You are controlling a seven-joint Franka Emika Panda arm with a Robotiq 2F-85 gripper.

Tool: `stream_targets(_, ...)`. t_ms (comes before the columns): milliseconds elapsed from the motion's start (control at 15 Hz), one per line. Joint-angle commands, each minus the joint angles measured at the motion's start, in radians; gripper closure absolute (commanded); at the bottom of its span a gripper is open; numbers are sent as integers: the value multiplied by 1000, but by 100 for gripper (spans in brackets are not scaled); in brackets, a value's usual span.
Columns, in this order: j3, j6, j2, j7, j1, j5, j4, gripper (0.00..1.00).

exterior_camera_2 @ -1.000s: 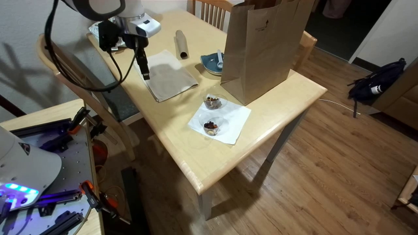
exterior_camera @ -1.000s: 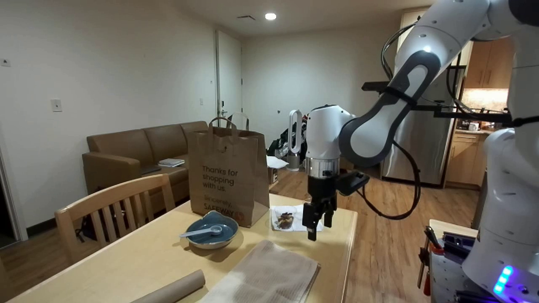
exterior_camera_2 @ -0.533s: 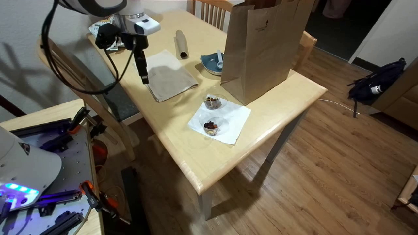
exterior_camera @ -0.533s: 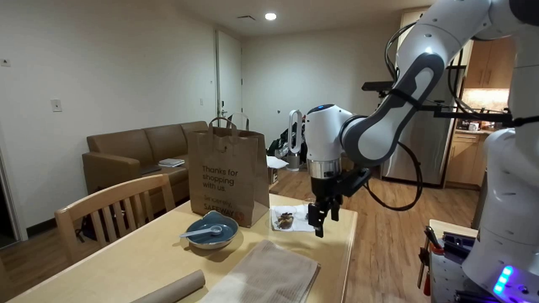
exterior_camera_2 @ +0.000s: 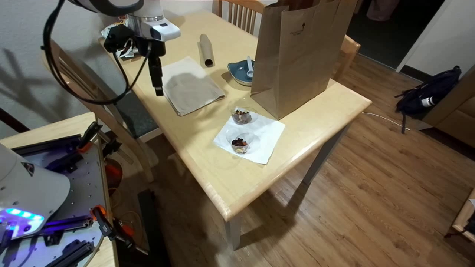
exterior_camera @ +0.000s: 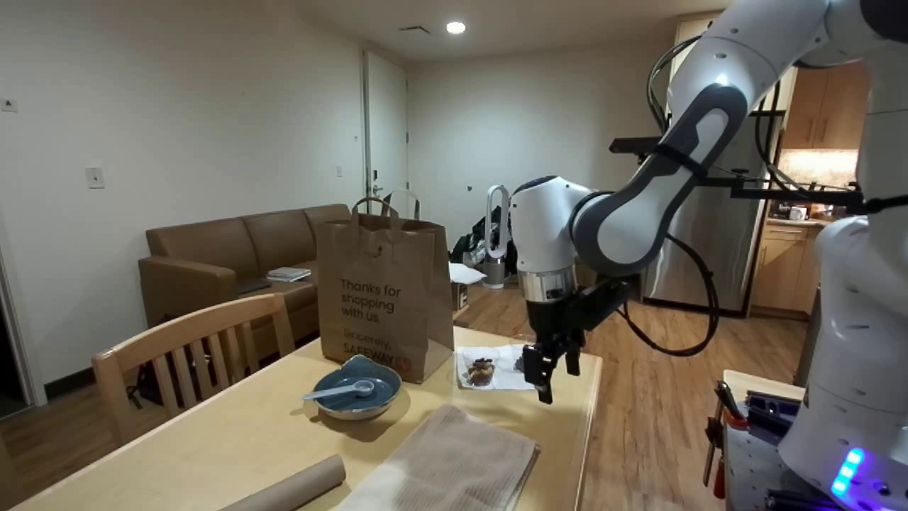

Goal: Wipe the table with the towel

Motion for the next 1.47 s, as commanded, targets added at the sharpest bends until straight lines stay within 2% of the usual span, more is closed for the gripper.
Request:
stream_targets(0, -17, -35, 80, -7, -13, 3, 53, 0)
stream_targets(333, -101, -45, 283, -26, -32, -9, 125, 0)
stream_targets(533, -148, 10, 357, -72, -8, -83, 144, 0)
stream_targets(733, -170, 78, 387, -125, 29, -171, 145, 0)
stream_targets(800, -174, 68, 397, -132, 40, -182, 153, 0)
stream_targets(867, -174, 63, 383, -105, 30, -137, 139, 0)
stream_targets(1067, -176, 64, 393, -109, 51, -154, 147, 0)
stream_targets(1133, -182, 38, 358, -96, 54, -156, 131, 0)
stream_targets(1200, -187, 89, 336, -83, 60, -169, 103, 0)
stream_targets(1267, -190, 223, 323, -92, 63, -198, 68, 0)
stream_targets(1400, -195, 358, 346, -103, 70, -189, 69, 0)
